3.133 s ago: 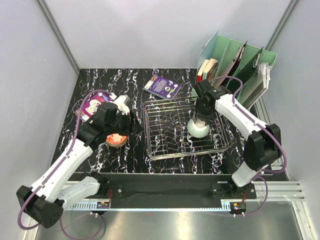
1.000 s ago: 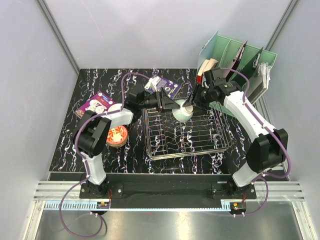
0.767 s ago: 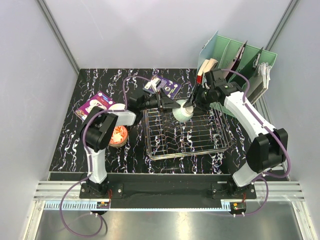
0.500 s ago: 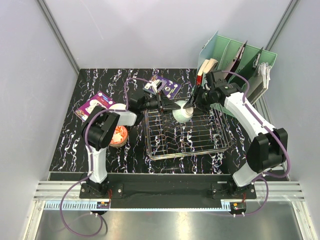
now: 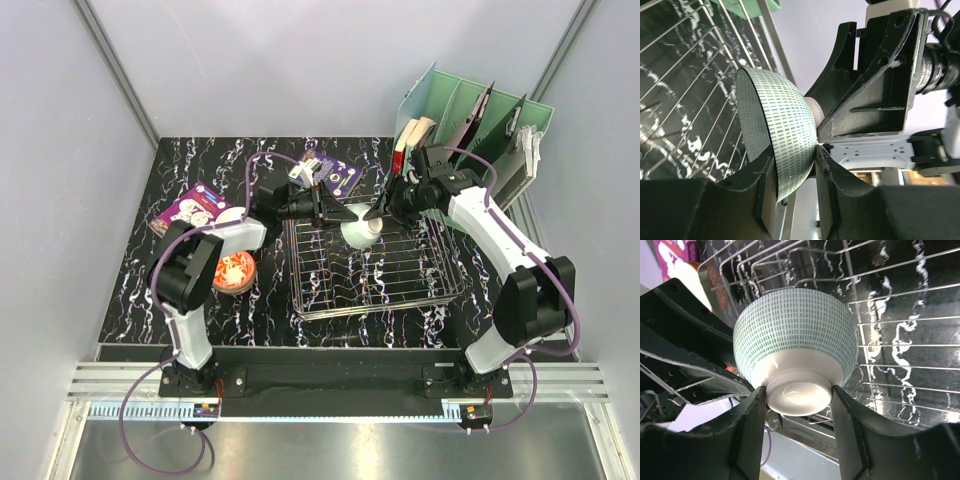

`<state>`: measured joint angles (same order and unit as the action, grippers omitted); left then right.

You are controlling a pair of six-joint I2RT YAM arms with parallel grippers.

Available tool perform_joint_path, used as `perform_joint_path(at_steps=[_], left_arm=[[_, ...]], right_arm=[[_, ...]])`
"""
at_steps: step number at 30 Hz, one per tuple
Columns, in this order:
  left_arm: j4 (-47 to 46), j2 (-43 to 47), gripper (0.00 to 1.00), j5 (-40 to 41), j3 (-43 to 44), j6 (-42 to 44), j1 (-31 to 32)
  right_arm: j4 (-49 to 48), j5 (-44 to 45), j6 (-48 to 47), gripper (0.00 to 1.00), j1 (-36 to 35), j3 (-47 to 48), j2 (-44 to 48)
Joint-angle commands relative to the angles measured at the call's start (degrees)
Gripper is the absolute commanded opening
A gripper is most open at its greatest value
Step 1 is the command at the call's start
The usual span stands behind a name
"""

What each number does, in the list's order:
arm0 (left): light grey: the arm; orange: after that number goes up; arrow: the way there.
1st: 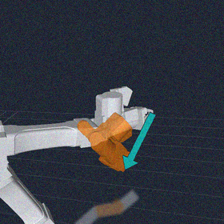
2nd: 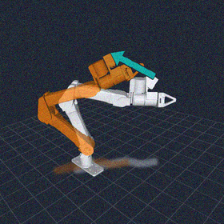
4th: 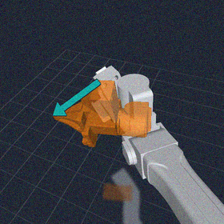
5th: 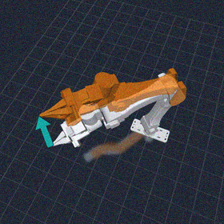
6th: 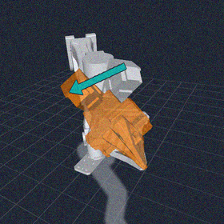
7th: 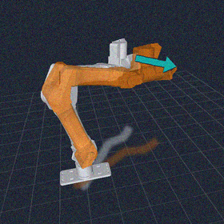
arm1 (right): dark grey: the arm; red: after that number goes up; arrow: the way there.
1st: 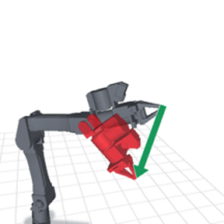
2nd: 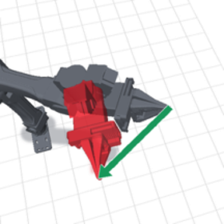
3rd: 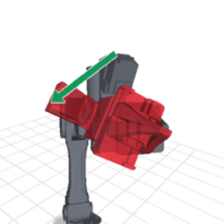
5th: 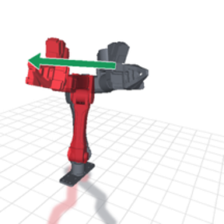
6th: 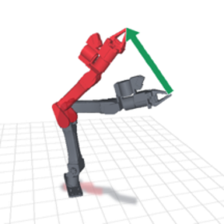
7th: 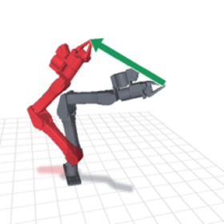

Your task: Unload the bowls from the dish rack

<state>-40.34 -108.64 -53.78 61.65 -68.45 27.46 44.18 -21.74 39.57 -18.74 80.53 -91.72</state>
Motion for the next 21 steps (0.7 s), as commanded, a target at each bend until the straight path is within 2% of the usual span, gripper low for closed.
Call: perform_joint_path(at_steps=[1,4,9,21], left_arm=[[8.5,10.6,0.0,-3.9,4.5,13.8,2.9],[12.9,12.4,0.0,-3.2,4.5,16.7,2.8],[21.3,13.9,0.0,-1.6,4.6,21.7,2.7],[29.0,12.0,0.0,2.4,6.1,27.6,2.9]], right_arm=[[-3.4,2.8,1.7,0.34,-0.9,-1.5,0.1],[-3.6,3.3,2.4,0.42,-0.9,-2.0,0.2],[-3.4,4.1,3.1,0.47,-0.9,-3.4,-0.1],[-3.5,3.4,3.6,0.46,-0.9,-4.7,-1.5]])
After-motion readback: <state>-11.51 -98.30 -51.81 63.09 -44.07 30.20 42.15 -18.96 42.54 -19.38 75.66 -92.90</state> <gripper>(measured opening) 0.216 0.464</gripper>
